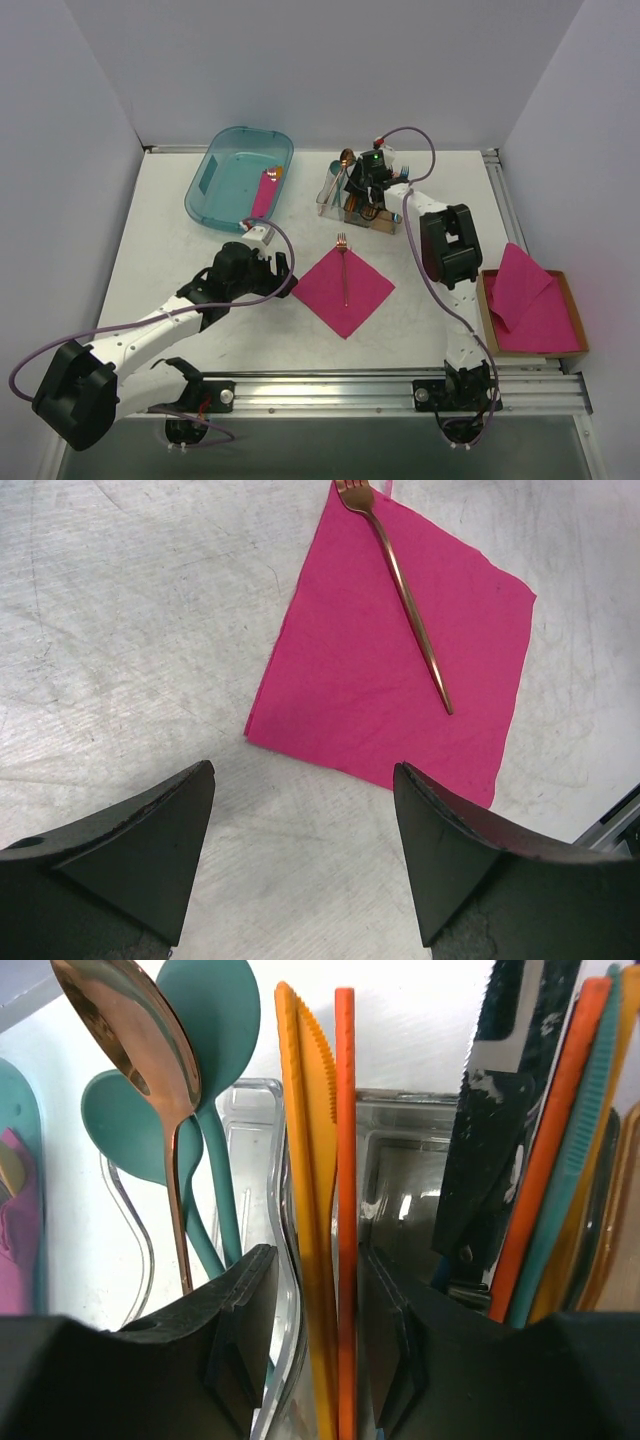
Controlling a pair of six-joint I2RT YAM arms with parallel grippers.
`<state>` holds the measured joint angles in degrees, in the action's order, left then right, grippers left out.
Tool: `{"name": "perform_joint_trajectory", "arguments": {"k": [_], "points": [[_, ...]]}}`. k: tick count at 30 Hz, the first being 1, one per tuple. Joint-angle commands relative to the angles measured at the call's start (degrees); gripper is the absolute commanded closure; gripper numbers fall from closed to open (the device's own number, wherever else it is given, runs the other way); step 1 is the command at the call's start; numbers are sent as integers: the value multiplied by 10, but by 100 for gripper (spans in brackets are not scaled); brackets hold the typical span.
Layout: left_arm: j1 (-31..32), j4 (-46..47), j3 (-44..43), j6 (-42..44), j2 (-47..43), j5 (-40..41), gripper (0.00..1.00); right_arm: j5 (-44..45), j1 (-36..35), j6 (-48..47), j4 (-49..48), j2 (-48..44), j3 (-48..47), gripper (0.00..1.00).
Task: Place the utensils on the paper napkin and roll it up
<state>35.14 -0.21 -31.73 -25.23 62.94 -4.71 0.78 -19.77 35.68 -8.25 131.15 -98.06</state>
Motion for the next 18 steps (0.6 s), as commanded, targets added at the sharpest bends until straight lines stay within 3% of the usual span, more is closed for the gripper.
{"name": "perform_joint_trajectory", "arguments": {"k": [1,8,18], "points": [[-3,20,-6,8,3,5,19,-2,6,6,-11,5,-20,63],[-3,20,-7,8,3,4,19,-41,15,18,-54,-18,22,80],[-3,21,-7,8,2,1,19,-75,24,13,-119,-59,80,91]]}}
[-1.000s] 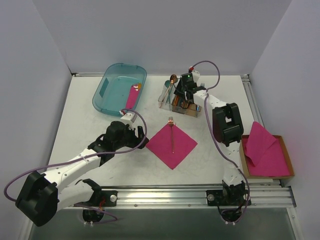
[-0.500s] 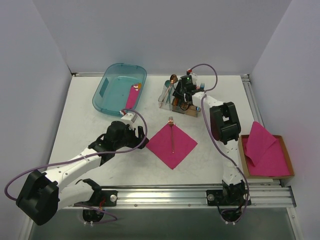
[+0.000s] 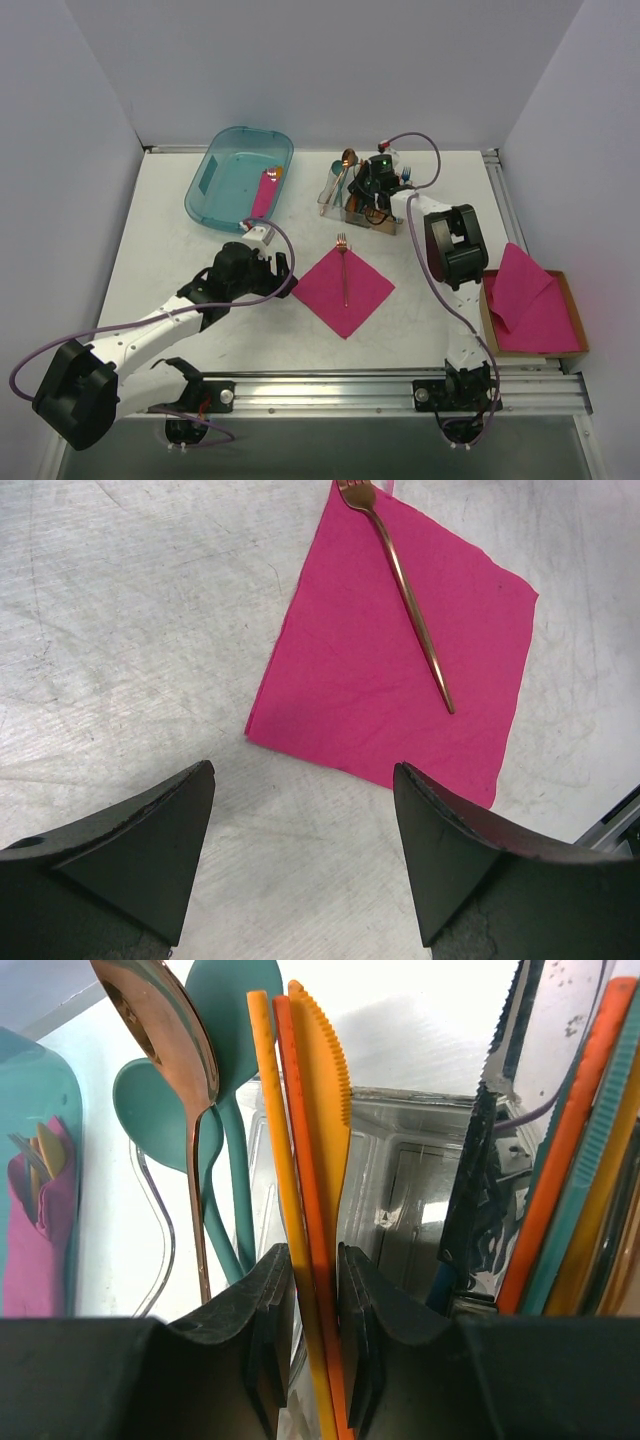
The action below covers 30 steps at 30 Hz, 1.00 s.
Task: Place the utensils on the paper napkin and roll it up
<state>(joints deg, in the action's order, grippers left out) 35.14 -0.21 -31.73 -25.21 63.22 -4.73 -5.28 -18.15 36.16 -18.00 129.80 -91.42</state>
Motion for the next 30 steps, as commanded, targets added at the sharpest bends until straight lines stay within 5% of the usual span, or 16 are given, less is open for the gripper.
{"name": "perform_joint_trajectory", "arguments": {"k": [1,8,16,20,30], "points": [[-3,21,-6,8,0,2,19,-14,7,8,-26,-48,19,92],[-3,21,-4,8,-3,1,19,-21,8,7,-52,-68,41,99],[-3,20,-4,8,-5,0,19,-25,9,7,-49,-73,41,88],[-3,20,-4,8,-6,0,19,-31,10,8,-60,-81,50,73],[-3,20,-4,8,-6,1,19,-57,20,20,-92,-96,74,72]]}}
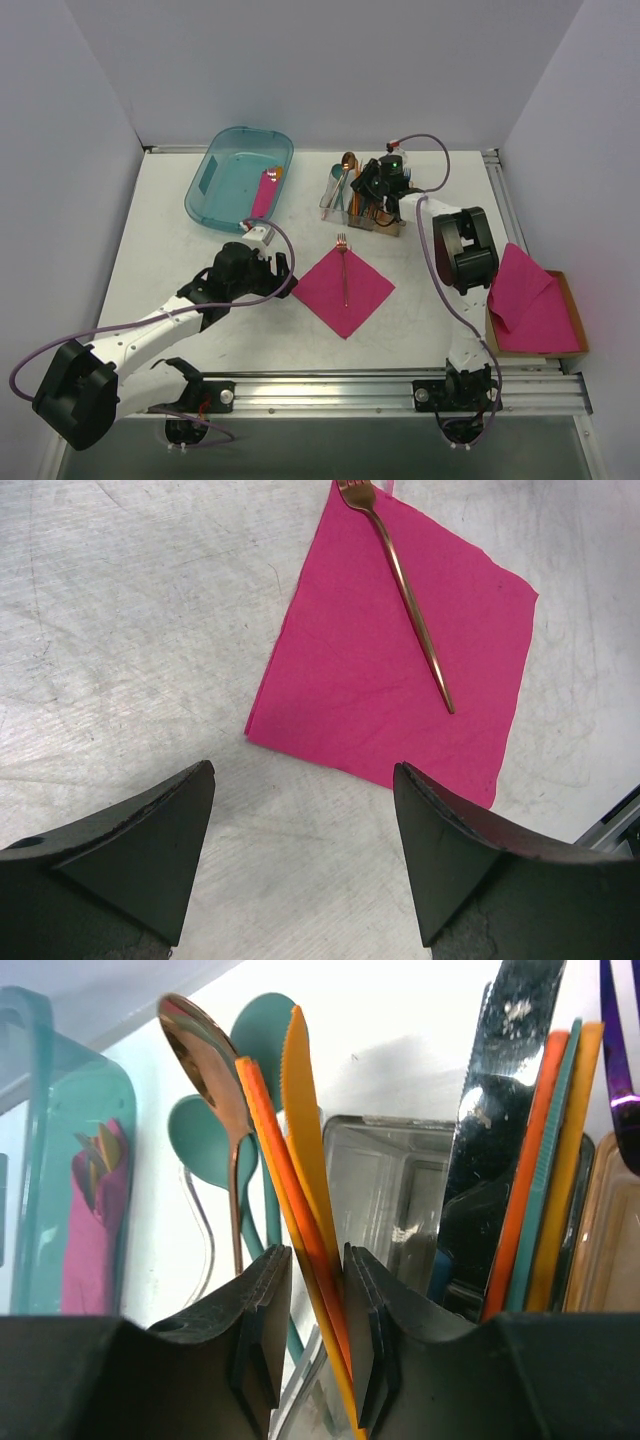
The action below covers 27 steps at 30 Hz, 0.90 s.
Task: Place the utensils on the paper napkin and roll it up
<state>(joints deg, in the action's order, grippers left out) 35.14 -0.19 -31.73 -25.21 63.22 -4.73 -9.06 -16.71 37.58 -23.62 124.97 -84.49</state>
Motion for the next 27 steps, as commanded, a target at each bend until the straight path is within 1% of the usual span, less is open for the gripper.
{"name": "perform_joint_trajectory", "arguments": {"k": [1,3,5,7,14,18,22,27], "points": [[-3,19,-4,8,-6,0,19,-22,6,6,-40,-47,6,72],[-4,19,-5,8,-5,0,19,-30,8,10,-41,-46,4,72],[-3,19,-5,8,-5,0,19,-40,11,11,-42,-39,3,69],[-3,19,-5,8,-4,0,19,-35,11,8,-28,-32,-7,67],[-3,19,-4,9,-5,0,19,-29,11,-7,-12,-25,-11,63],[-3,19,-5,8,-5,0,19,-30,11,-14,1,-17,-21,64],[-3,19,-4,8,-5,0,19,-21,10,-23,19,-7,-30,67],[-3,19,-4,8,-5,0,19,-26,9,-26,27,2,-32,69]]}}
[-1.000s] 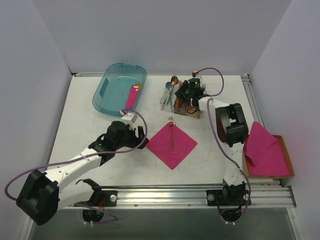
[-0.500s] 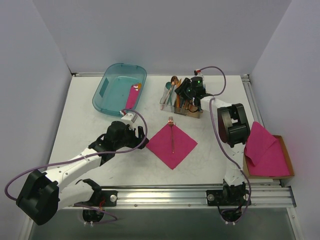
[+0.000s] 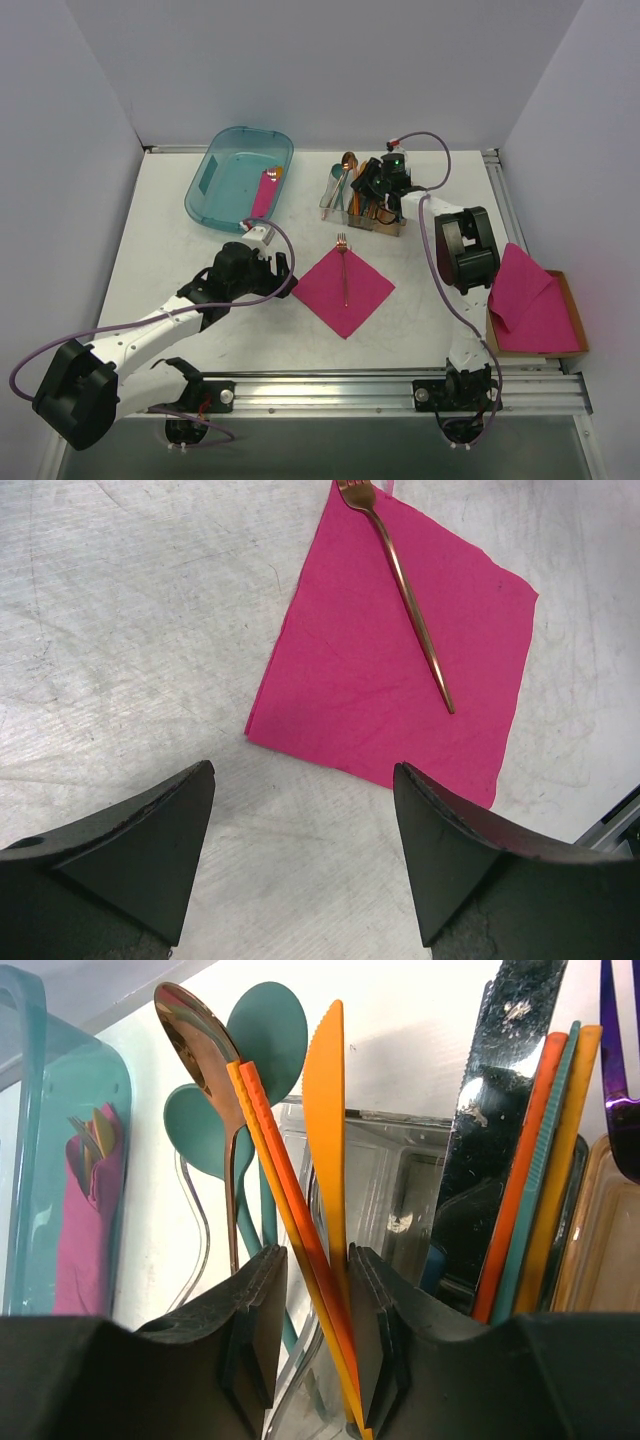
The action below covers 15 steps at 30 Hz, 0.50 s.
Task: Place the utensils on the paper napkin and roll it up
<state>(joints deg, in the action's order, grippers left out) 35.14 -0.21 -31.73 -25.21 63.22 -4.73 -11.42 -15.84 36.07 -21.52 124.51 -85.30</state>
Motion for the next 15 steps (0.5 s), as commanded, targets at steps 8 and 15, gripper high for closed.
{"name": "perform_joint_trajectory", "arguments": {"k": [8,15], "points": [[-3,19,-4,8,-7,1,19,-18,-2,-13,2,12,-28,69],[-3,19,-4,8,-6,1,19,-39,-1,-3,-20,16,-18,81]]}}
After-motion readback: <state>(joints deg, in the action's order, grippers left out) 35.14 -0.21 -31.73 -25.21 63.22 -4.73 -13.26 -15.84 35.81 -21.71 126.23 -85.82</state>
